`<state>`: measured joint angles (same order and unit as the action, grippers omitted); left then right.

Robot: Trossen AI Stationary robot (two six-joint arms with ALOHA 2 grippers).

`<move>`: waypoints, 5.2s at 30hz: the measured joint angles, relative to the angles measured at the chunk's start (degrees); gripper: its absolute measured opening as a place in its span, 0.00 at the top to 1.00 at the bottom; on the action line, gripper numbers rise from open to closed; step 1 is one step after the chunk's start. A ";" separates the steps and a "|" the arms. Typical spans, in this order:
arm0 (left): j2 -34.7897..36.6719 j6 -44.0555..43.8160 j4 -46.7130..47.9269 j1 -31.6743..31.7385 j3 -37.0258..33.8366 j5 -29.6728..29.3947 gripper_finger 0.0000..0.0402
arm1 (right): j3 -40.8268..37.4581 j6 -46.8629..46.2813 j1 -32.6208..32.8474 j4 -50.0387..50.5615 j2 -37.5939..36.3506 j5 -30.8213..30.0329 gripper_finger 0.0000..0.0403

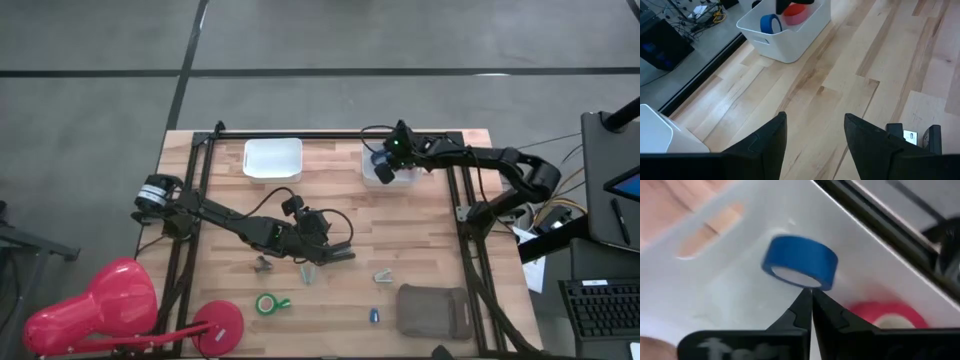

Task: Pick and place Stapler, Stapler remover, tape
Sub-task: Put the blue tape into the right white bin, then put the green tape into the right white bin

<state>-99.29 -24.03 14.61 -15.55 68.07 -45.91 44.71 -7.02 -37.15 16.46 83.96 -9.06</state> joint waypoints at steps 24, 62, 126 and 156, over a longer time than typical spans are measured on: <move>0.00 0.00 0.23 -0.02 -0.02 0.00 0.50 | 0.00 -0.93 1.64 4.09 2.36 5.62 0.98; 0.00 -21.21 28.04 -8.09 -0.04 39.53 0.50 | -0.02 3.58 5.27 -3.61 -3.87 7.61 0.98; -6.13 -58.58 17.12 -26.82 -2.58 39.56 0.52 | -0.17 2.90 10.67 -2.22 -8.58 8.15 0.98; 9.47 -24.03 13.35 -19.72 -2.19 8.97 0.87 | -0.24 3.82 13.04 -17.15 -9.34 43.42 0.98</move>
<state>-89.82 -48.06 27.96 -35.27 65.89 -36.94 44.47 -3.20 -24.11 -0.69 74.62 34.37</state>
